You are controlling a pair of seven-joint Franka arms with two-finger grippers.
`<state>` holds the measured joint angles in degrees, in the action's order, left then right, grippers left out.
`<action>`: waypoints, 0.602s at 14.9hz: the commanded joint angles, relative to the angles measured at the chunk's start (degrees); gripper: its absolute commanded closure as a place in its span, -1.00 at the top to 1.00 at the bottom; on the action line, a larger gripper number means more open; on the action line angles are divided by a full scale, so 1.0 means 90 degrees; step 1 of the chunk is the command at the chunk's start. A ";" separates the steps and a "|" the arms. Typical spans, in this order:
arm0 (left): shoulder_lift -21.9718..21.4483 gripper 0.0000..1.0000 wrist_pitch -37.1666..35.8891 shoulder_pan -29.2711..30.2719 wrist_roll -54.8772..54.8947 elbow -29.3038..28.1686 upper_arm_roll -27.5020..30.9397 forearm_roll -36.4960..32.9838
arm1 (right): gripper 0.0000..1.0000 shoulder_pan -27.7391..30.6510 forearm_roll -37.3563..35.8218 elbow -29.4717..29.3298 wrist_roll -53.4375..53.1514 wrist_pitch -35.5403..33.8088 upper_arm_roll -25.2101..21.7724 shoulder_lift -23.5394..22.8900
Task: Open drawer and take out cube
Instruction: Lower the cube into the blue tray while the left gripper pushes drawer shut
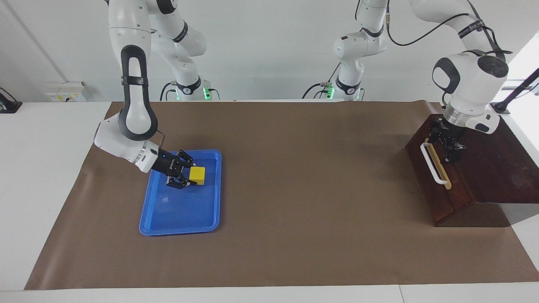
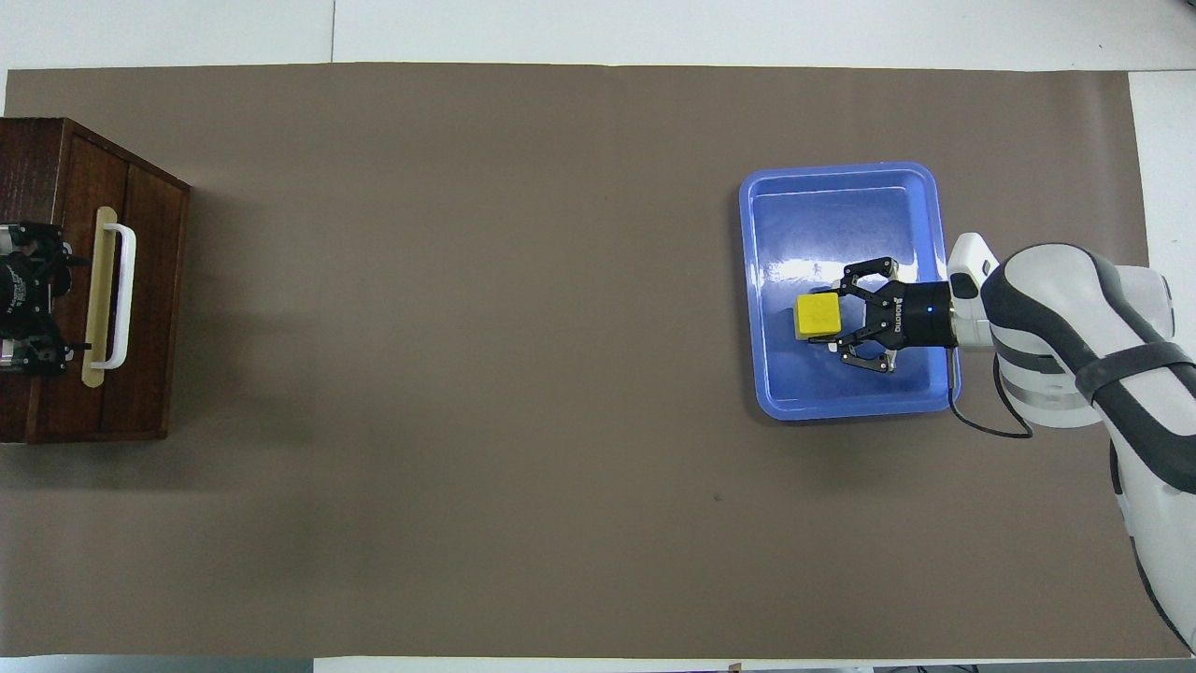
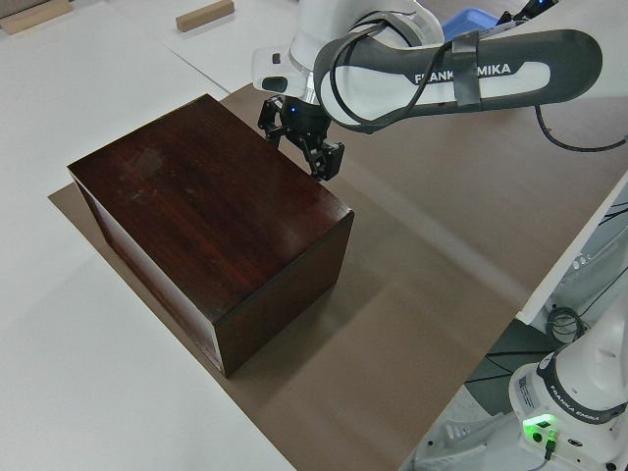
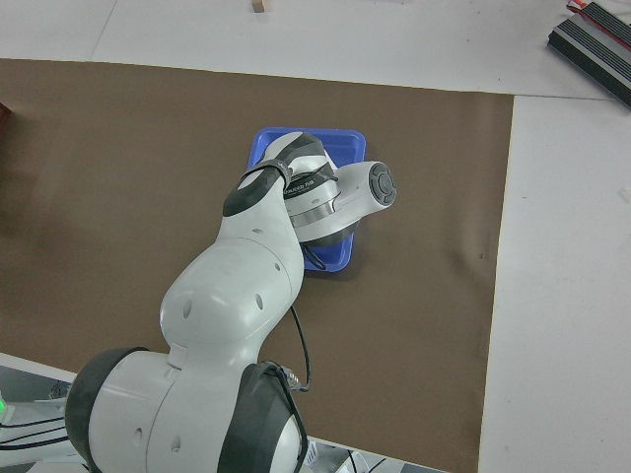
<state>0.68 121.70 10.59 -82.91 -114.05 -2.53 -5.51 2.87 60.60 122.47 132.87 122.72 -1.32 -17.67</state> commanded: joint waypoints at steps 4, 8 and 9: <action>0.0032 1.00 -0.1295 -0.0462 0.1677 0.1188 -0.0041 -0.0110 | -1.00 0.0003 -0.0005 0.0123 0.0324 0.0056 0.0030 -0.0019; 0.0042 1.00 -0.2024 -0.0707 0.3572 0.1519 -0.0090 -0.0091 | -0.24 -0.0007 -0.0005 0.0152 0.0432 0.0066 0.0030 -0.0009; 0.0042 1.00 -0.2356 -0.0766 0.4380 0.1655 -0.0090 -0.0033 | 0.99 0.0003 -0.0005 0.0152 0.0423 0.0037 0.0030 -0.0009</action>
<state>0.57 106.14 4.96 -53.79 -102.36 -3.76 -5.69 2.81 60.63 122.70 135.52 122.70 -1.27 -18.44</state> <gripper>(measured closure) 0.000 0.423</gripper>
